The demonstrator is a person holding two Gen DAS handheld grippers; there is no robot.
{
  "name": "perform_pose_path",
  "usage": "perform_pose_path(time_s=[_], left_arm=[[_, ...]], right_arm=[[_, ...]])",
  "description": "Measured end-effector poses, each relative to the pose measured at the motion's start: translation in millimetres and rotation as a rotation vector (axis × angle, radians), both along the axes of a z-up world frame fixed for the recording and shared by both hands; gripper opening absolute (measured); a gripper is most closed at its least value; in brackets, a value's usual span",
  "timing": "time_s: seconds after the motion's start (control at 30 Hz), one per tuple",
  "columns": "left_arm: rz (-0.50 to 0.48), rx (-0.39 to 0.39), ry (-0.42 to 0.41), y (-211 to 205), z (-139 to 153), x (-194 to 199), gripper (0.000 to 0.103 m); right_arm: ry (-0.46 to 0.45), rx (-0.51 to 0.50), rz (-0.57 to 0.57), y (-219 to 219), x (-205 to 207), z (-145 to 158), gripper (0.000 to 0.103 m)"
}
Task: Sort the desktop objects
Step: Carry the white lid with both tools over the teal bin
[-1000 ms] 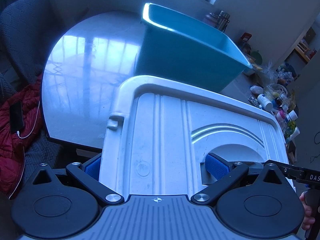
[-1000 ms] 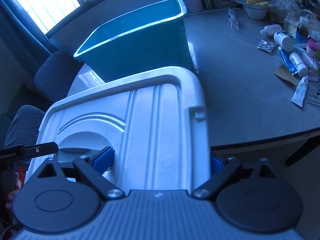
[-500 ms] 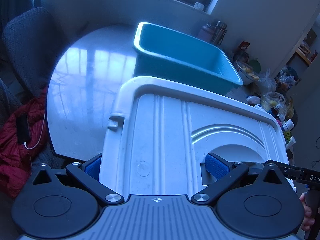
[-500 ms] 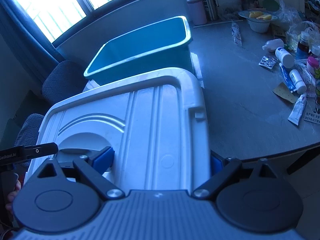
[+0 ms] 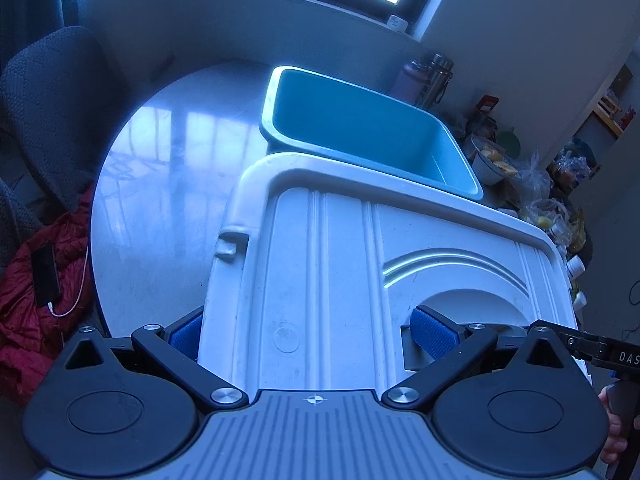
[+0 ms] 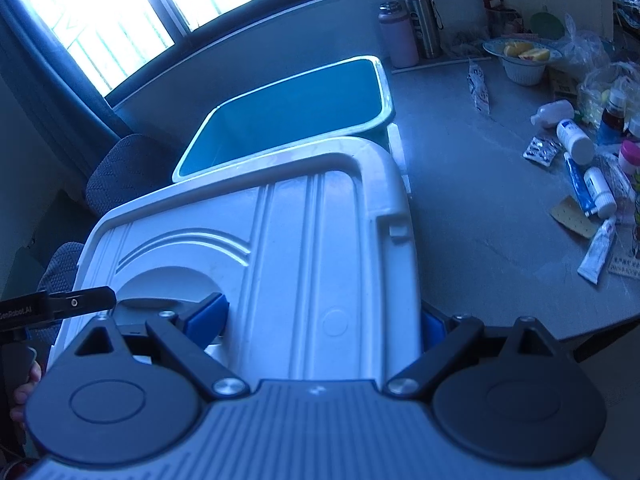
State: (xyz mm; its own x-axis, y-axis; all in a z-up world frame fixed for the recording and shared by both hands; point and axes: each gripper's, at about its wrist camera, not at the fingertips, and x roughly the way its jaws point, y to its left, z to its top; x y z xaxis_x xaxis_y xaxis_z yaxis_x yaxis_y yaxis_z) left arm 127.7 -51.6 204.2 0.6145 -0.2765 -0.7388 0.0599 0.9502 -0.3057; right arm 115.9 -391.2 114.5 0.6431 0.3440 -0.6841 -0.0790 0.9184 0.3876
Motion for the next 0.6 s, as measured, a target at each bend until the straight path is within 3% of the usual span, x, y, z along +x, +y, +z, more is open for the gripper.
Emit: perform_pose_path(time_s=[0.6], left_arm=[[-0.020,-0.002,-0.035,-3.3,32.1,82.0,0.103]], right_arm=[[-0.043,-0.005,-0.037,1.3,63.2,26.3,0.095]])
